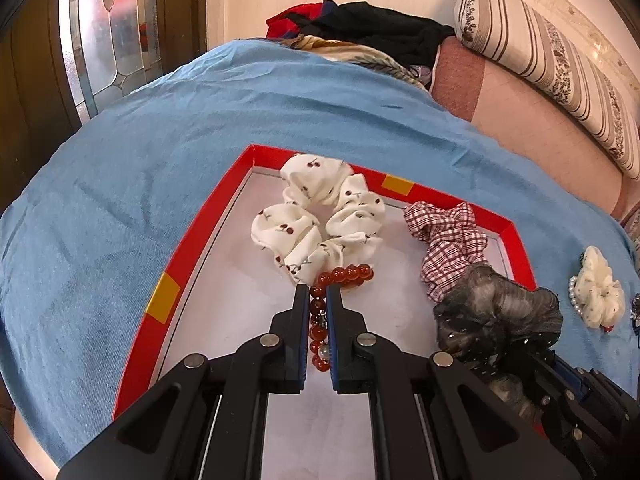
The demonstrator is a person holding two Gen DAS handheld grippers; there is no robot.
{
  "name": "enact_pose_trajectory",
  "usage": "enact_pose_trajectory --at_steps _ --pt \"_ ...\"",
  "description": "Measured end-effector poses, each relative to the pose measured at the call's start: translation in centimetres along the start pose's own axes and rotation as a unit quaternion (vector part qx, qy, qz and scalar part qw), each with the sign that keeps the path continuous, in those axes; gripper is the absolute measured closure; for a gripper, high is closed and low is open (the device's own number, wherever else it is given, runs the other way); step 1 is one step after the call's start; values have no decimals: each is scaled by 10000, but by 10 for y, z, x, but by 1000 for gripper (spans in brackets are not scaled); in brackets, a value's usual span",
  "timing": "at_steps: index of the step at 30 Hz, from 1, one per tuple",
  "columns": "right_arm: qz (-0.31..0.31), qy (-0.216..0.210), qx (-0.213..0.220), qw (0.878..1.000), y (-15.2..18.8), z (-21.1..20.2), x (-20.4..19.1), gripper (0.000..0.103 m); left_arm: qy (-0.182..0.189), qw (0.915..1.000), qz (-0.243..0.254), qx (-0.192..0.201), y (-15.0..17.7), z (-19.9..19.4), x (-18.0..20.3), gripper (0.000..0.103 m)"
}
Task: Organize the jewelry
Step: 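Carry bracelet and grey scrunchie over the tray with both tools, then open left tool to drop red bead bracelet while right tool releases grey scrunchie in tray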
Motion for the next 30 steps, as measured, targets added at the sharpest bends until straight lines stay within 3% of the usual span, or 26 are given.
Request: enact_pose_trajectory --at_steps 17,20,21,22,24,30 --pt "174 436 -30 9989 -9 21 21 81 -127 9997 -86 -187 6 8 -10 95" --pt "173 479 -63 9987 -10 22 22 76 -95 9997 -118 -187 6 8 -11 93" --pt "167 478 -86 9987 -10 23 23 75 -81 9997 -115 -182 5 8 -10 87" --pt "156 473 -101 9987 -9 23 22 75 -84 9998 -108 -173 5 7 -10 74" --pt "140 500 -69 9986 -11 22 22 74 -108 9998 -119 -155 4 6 -11 62" --pt "124 454 -37 9989 -11 18 19 69 -73 9998 -134 -109 3 2 -12 62"
Point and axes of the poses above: each gripper's, at about its wrist camera, not at the fingertips, and z roughly the way its jaws point, x to its right, y to its underside, the point moved 10 cm from there along z, roughly the way its jaws point, and after that the axes turned 10 degrees about z, right-handed, at the moved point
